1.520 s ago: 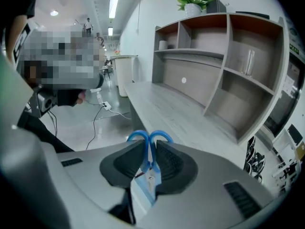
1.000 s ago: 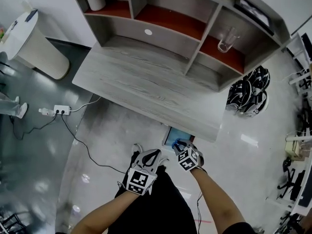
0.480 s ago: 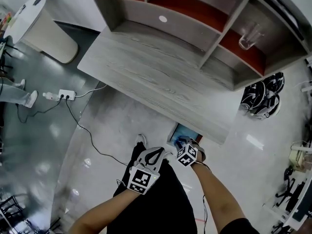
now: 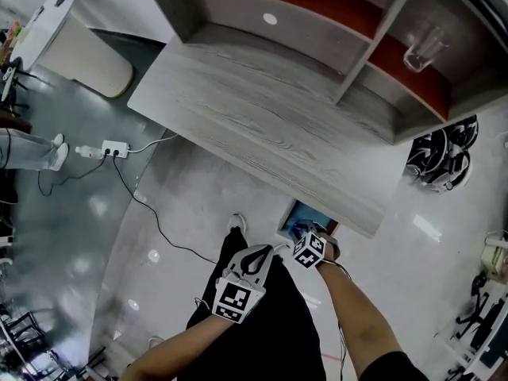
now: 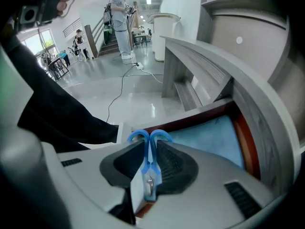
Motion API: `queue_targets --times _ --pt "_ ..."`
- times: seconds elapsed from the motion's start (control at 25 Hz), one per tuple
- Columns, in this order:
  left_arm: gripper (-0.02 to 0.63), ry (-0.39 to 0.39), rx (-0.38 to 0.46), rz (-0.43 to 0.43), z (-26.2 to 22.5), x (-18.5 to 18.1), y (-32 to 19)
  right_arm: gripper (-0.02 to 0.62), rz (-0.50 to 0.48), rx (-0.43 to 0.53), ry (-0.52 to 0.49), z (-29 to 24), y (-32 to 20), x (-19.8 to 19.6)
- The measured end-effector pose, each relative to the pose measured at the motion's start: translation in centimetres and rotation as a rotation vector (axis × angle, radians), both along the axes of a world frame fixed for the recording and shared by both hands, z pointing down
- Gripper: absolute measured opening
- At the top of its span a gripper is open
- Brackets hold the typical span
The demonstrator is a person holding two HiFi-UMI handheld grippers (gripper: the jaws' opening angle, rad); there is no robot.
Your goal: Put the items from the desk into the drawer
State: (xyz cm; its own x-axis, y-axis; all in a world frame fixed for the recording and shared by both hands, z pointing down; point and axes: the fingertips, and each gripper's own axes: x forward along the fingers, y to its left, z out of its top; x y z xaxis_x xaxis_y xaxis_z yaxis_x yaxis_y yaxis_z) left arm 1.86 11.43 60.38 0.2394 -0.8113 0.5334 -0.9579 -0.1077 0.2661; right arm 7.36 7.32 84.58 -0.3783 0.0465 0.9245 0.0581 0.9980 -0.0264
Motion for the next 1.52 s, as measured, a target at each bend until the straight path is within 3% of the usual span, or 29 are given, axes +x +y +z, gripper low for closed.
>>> queue_targets --times 0.32,0.6,1.0,1.52 --pt "0.014 0.005 -0.003 -0.048 0.4 0.0 -0.5 0.094 -0.011 -0.001 0.002 1.8 -0.2 -0.9" --pt "0.014 -0.001 -0.002 -0.074 0.7 -0.6 -0.5 0.094 -0.032 0.009 0.063 3.9 -0.3 0.2" --pt "0.014 -0.007 -0.019 -0.081 1.6 -0.9 0.3 0.094 -0.037 0.039 0.051 4.2 -0.5 -0.7" --pt "0.014 -0.008 -0.004 -0.106 0.4 -1.4 0.8 0.101 0.100 0.011 -0.001 0.4 -1.0 -0.6"
